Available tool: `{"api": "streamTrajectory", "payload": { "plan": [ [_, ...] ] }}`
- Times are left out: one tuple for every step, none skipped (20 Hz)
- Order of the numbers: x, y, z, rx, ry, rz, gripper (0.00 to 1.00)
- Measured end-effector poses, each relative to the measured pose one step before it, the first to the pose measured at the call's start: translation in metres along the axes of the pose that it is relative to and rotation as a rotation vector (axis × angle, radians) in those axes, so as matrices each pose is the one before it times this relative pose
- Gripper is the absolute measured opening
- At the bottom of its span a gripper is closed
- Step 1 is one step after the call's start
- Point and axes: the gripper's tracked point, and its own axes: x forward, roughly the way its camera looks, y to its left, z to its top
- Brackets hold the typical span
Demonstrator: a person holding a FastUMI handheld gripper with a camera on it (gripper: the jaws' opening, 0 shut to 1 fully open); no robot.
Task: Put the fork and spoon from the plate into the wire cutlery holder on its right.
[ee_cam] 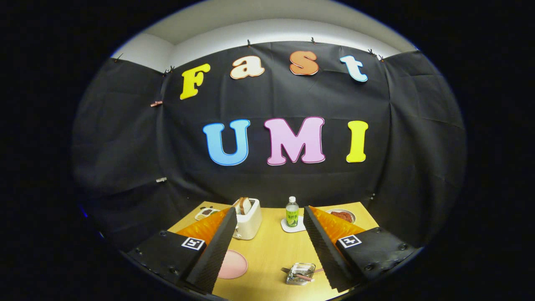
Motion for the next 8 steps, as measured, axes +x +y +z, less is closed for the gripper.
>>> {"api": "streamTrajectory", "payload": {
  "plan": [
    [0.00017, -0.00021, -0.00068, 0.01608, -0.01032, 0.00512, 0.99],
    [0.00050, 0.00281, 0.00021, 0.02093, -0.01671, 0.01714, 0.99],
    [-0.00108, 0.00006, -0.00170, 0.01534, -0.01718, 0.00860, 0.99],
    [-0.00236, -0.00595, -0.00313, 0.00564, -0.01484, -0.00243, 0.99],
    [-0.00289, -0.00291, -0.00297, 0.00057, -0.01266, -0.00124, 0.99],
    [-0.00200, -0.00023, -0.00258, 0.00098, -0.01219, 0.00259, 0.99],
    [-0.00188, -0.00058, -0.00070, 0.00435, -0.01205, 0.00390, 0.99],
    [-0.00151, -0.00150, 0.00022, 0.00175, -0.01055, -0.00053, 0.99]
  ]
}}
